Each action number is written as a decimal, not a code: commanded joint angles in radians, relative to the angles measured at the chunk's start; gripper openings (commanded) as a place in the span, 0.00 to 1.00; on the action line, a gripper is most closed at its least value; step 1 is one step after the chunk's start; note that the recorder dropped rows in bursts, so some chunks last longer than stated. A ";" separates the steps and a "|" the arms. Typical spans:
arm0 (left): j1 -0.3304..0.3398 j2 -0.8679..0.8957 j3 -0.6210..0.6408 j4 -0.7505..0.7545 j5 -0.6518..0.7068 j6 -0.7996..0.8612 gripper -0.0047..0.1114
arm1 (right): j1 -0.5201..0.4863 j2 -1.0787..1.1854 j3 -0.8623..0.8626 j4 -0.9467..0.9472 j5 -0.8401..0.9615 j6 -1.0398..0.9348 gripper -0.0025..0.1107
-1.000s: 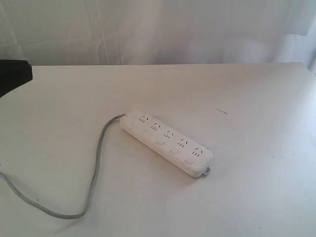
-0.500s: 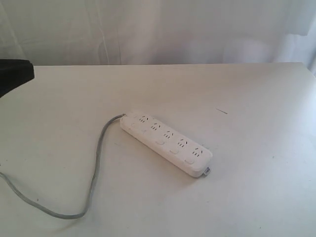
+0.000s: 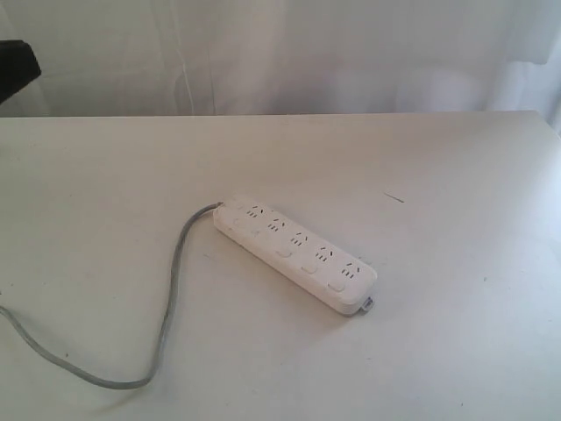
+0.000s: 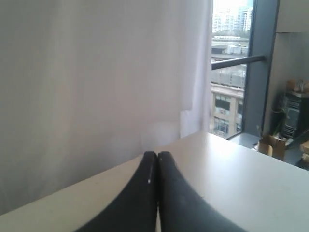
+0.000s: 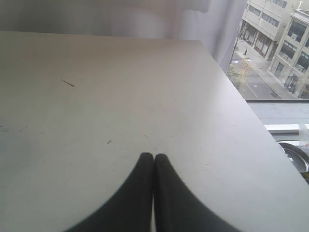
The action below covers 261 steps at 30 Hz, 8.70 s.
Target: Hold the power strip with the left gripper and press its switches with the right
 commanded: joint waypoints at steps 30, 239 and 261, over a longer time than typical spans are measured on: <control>0.001 -0.001 0.236 -0.303 0.085 0.361 0.04 | 0.002 -0.007 0.005 -0.007 -0.007 -0.003 0.02; -0.657 1.232 -1.085 -1.022 1.456 2.269 0.95 | 0.002 -0.007 0.005 -0.007 -0.007 -0.003 0.02; -0.611 1.389 -1.231 -1.225 1.588 2.653 0.95 | 0.002 -0.007 0.005 -0.007 -0.007 -0.003 0.02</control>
